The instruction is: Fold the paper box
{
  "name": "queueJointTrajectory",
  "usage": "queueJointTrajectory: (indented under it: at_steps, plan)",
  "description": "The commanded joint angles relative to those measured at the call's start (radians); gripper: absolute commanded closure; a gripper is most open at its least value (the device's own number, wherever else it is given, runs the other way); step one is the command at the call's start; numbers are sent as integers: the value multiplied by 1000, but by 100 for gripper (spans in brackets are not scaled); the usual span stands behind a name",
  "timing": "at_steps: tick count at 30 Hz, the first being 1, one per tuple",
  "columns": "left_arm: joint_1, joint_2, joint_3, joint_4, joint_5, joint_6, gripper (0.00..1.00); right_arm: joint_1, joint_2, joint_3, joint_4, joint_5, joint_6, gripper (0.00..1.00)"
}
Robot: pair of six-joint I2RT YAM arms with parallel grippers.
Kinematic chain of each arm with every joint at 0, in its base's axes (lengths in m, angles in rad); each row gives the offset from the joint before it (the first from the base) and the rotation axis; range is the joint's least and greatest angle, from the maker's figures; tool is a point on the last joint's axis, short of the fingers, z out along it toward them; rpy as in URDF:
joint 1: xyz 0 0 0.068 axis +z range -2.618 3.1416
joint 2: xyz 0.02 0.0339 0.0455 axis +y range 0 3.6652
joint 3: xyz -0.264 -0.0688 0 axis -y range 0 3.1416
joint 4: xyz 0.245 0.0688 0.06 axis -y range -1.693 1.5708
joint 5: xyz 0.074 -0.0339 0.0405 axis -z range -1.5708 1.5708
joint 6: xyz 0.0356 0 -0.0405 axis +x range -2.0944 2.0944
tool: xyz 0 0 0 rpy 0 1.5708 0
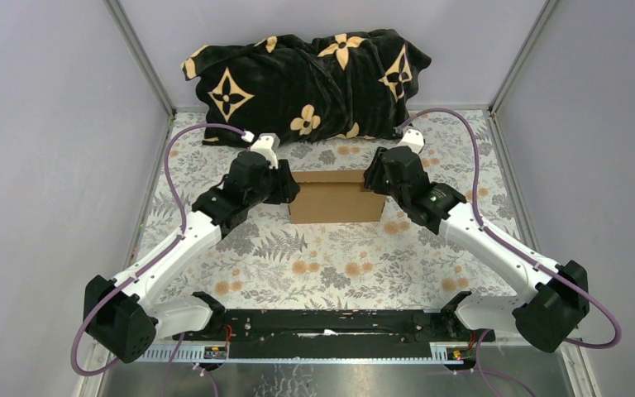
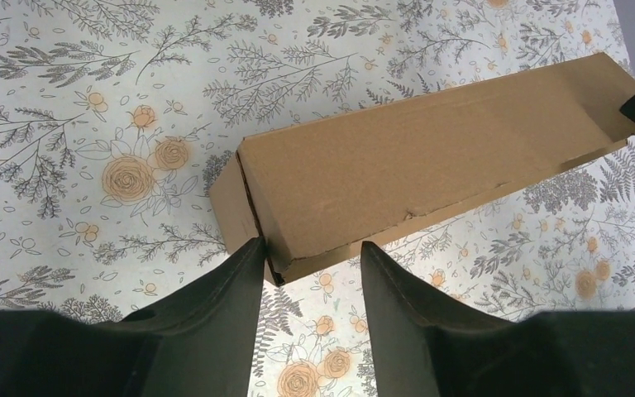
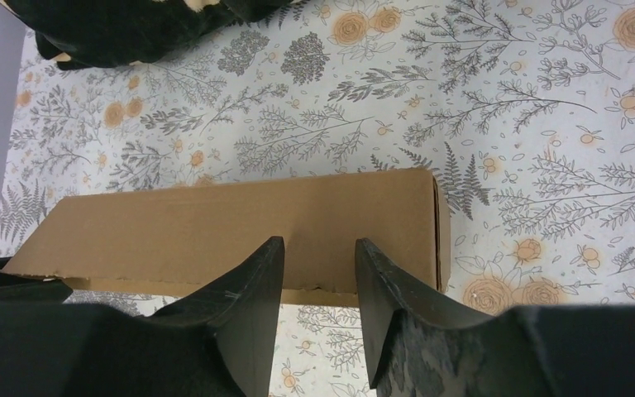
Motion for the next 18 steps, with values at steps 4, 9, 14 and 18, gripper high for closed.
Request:
queueJointTrajectory:
  at_steps: [4,9,14,18]
  plan:
    - [-4,-11,27,-87,52,6,39,-7,3,-39,21,-27,13,58]
    - [-4,-31,49,-83,77,1,30,-8,7,-46,26,-34,16,58]
    - [-3,-41,72,-107,87,5,23,-9,11,-53,32,-37,16,58]
    - [-4,-38,81,-142,36,7,21,-10,13,-65,39,-40,21,58]
